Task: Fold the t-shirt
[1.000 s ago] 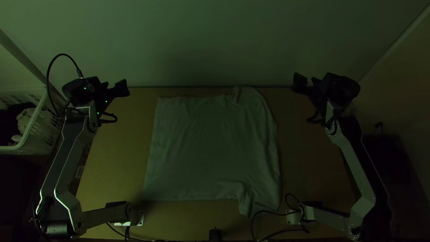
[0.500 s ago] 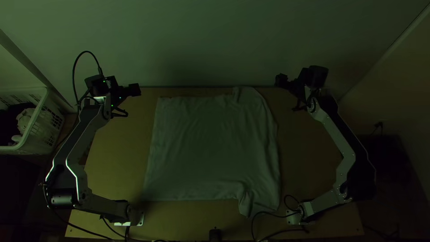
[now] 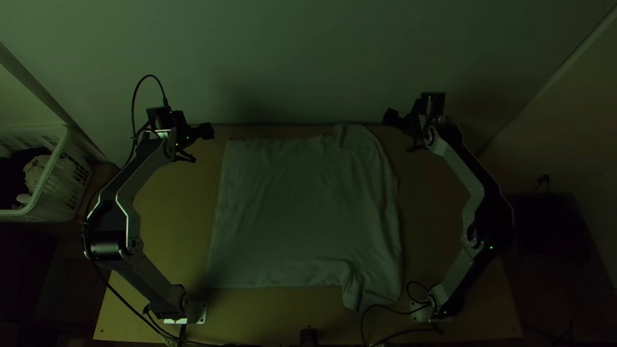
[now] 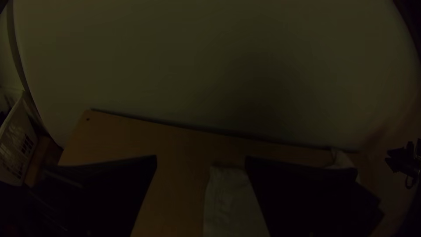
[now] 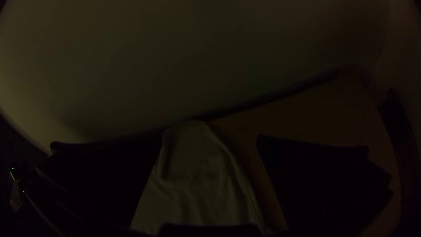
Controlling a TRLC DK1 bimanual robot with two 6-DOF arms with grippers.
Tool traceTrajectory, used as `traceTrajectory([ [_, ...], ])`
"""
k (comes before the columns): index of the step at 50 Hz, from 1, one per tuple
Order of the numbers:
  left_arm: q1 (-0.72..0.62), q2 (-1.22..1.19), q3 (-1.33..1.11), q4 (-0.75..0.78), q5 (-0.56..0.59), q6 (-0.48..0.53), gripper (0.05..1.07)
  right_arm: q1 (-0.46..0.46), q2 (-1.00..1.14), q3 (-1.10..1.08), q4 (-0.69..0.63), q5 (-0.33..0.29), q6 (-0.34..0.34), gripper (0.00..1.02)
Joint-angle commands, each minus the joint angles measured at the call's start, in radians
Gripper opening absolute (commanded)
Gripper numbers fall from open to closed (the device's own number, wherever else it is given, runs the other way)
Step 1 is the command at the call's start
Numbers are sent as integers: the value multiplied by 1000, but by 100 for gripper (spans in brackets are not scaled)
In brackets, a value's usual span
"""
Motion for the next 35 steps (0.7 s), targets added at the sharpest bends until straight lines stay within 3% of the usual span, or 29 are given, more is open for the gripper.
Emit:
traceTrajectory([
  [1, -13, 48, 56, -7, 8, -9, 101, 3, 73, 79, -50, -1, 22, 98],
  [4, -20, 73, 67, 0, 0, -1, 95, 4, 91, 89, -53, -1, 22, 98],
  [18, -42, 208, 187, -67, -32, 33, 95, 18, 148, 118, -56, 2, 50, 97],
  [26, -60, 315, 308, -178, -77, 48, 95, 26, 196, 187, -160, 1, 53, 97],
  [35, -80, 389, 385, -210, -98, 53, 95, 27, 214, 190, -165, 1, 55, 97],
])
